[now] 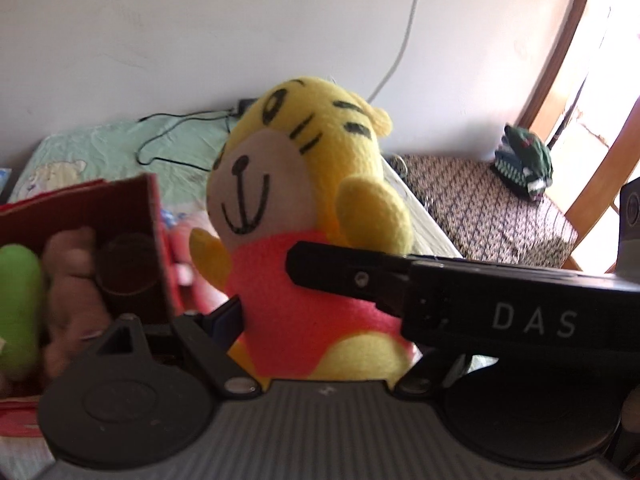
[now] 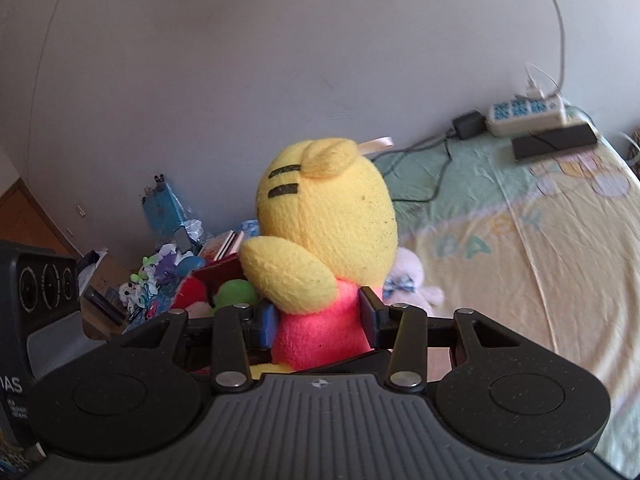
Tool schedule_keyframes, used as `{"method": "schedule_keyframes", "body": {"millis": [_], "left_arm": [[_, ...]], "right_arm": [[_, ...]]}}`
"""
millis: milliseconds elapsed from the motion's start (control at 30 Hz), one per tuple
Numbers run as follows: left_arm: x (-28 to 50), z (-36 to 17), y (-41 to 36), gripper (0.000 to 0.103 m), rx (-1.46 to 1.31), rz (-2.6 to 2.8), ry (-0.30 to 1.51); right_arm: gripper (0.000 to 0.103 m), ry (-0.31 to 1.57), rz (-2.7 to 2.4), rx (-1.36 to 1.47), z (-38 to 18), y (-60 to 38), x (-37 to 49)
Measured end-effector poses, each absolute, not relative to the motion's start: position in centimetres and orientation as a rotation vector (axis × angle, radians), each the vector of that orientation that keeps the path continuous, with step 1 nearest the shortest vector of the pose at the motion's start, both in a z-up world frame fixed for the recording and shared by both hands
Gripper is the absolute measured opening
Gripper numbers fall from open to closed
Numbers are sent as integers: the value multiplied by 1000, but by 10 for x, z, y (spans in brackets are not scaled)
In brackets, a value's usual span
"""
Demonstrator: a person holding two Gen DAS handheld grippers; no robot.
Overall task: Organize objects
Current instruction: 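Lift the yellow tiger plush with the right gripper over the red box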
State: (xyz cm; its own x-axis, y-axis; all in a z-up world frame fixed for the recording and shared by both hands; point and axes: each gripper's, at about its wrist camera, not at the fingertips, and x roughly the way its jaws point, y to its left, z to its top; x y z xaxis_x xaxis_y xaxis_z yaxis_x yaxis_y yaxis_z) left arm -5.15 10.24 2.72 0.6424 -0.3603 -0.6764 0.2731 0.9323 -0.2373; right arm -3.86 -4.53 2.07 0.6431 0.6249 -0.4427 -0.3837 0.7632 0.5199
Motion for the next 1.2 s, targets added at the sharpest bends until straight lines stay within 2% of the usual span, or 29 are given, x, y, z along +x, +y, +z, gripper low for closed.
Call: {"method": "schedule_keyframes", "body": {"millis": [233,600,1200], "left_arm": [[-51,41,148,76,-174,-388,753],[-48,66,190,75,-123,-409,646],[-9,-15,246,75,-278,-455,858]], "right_arm": [[44,586,598,372,36,-13,-39],[41,528,552,389,42,28,-32],[38,766,443,224,-5,97,-6]]}}
